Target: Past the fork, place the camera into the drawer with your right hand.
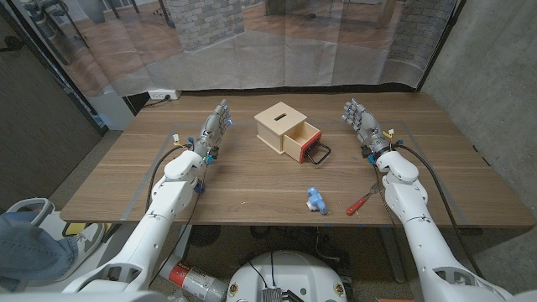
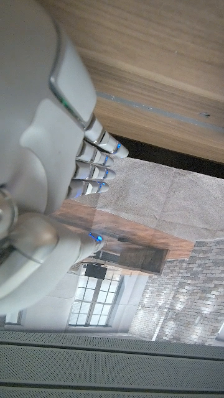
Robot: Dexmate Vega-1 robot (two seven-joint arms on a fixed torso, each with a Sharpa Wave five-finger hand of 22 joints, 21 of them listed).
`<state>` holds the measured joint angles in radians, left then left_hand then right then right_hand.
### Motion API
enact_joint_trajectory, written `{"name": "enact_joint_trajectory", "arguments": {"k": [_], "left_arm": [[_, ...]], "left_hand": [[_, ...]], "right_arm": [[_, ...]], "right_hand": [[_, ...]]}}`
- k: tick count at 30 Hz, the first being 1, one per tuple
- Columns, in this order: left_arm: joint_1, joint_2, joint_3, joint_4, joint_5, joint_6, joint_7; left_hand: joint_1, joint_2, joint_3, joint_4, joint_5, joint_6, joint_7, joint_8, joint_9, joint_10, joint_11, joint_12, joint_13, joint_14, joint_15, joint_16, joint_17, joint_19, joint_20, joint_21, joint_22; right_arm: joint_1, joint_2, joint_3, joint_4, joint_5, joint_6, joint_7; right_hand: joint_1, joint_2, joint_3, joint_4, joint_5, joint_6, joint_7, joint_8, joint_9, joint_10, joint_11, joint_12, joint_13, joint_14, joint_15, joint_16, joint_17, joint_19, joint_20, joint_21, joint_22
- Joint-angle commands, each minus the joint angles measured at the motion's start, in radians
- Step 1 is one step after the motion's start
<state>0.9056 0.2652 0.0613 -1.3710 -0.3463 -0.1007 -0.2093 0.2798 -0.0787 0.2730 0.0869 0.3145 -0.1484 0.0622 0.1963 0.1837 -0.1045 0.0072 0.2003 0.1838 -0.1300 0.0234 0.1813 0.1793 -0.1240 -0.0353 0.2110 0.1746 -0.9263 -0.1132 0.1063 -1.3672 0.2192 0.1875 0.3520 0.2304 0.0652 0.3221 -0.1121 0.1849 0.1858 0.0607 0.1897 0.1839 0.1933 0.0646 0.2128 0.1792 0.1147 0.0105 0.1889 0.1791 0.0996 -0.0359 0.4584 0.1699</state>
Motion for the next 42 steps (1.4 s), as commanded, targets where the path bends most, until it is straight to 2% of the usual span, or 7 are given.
{"name": "enact_joint_trajectory", "arguments": {"k": [1,14,22,32,42], "left_arm": [[0.010,-0.006,-0.007,-0.023,0.013,0.019,-0.001],[0.026,-0.006,-0.006,-0.053,0.019,0.032,0.011],[0.027,-0.007,-0.002,-0.057,0.020,0.036,0.011],[0.026,-0.007,0.002,-0.061,0.023,0.042,0.013],[0.024,-0.007,0.003,-0.060,0.025,0.049,0.015]], "left_hand": [[0.008,0.004,0.000,-0.001,0.007,-0.001,-0.001,0.003,0.002,-0.002,0.000,0.005,0.002,-0.004,0.003,0.007,0.001,-0.009,-0.019,-0.001,0.005],[0.009,0.007,-0.001,-0.001,0.007,-0.001,-0.001,0.002,0.002,-0.003,0.000,0.004,0.002,-0.003,0.003,0.006,0.001,-0.009,-0.018,-0.002,0.005],[0.011,0.009,-0.001,-0.001,0.007,-0.001,-0.001,0.002,0.002,-0.002,0.000,0.004,0.002,-0.003,0.003,0.006,0.001,-0.009,-0.018,-0.003,0.006],[0.013,0.012,-0.001,-0.002,0.007,-0.001,-0.002,0.002,0.002,-0.001,-0.001,0.004,0.002,-0.003,0.003,0.006,0.001,-0.009,-0.018,-0.003,0.006],[0.017,0.016,-0.001,-0.003,0.007,0.000,-0.001,0.001,0.002,-0.001,-0.001,0.004,0.002,-0.003,0.003,0.006,0.001,-0.009,-0.017,-0.004,0.006]], "right_arm": [[-0.027,0.005,0.028,-0.031,-0.011,-0.001,0.028],[-0.064,-0.002,0.049,-0.066,-0.001,0.021,0.057],[-0.088,-0.017,0.052,-0.110,-0.013,-0.004,0.061],[-0.094,-0.027,0.055,-0.118,0.006,0.007,0.102],[-0.111,-0.037,0.059,-0.158,0.010,0.005,0.117]], "right_hand": [[0.017,0.000,0.005,-0.007,0.004,0.006,-0.004,0.008,0.004,0.012,-0.001,0.003,0.002,0.010,-0.001,0.007,0.001,0.007,-0.040,-0.002,0.005],[0.017,-0.001,0.005,-0.008,0.005,0.009,-0.005,0.008,0.004,0.013,0.000,0.002,0.003,0.012,-0.002,0.006,0.001,0.011,-0.040,-0.006,0.005],[0.017,-0.001,0.005,-0.009,0.005,0.009,-0.005,0.008,0.004,0.014,-0.002,0.002,0.003,0.014,-0.003,0.006,0.002,0.012,-0.041,-0.009,0.005],[0.017,-0.001,0.005,-0.010,0.005,0.009,-0.006,0.007,0.004,0.013,-0.001,0.001,0.003,0.014,-0.003,0.005,0.002,0.014,-0.042,-0.013,0.005],[0.021,-0.003,0.005,-0.013,0.005,0.010,-0.008,0.007,0.004,0.017,0.000,0.002,0.003,0.015,-0.005,0.004,0.001,0.017,-0.041,-0.017,0.005]]}}
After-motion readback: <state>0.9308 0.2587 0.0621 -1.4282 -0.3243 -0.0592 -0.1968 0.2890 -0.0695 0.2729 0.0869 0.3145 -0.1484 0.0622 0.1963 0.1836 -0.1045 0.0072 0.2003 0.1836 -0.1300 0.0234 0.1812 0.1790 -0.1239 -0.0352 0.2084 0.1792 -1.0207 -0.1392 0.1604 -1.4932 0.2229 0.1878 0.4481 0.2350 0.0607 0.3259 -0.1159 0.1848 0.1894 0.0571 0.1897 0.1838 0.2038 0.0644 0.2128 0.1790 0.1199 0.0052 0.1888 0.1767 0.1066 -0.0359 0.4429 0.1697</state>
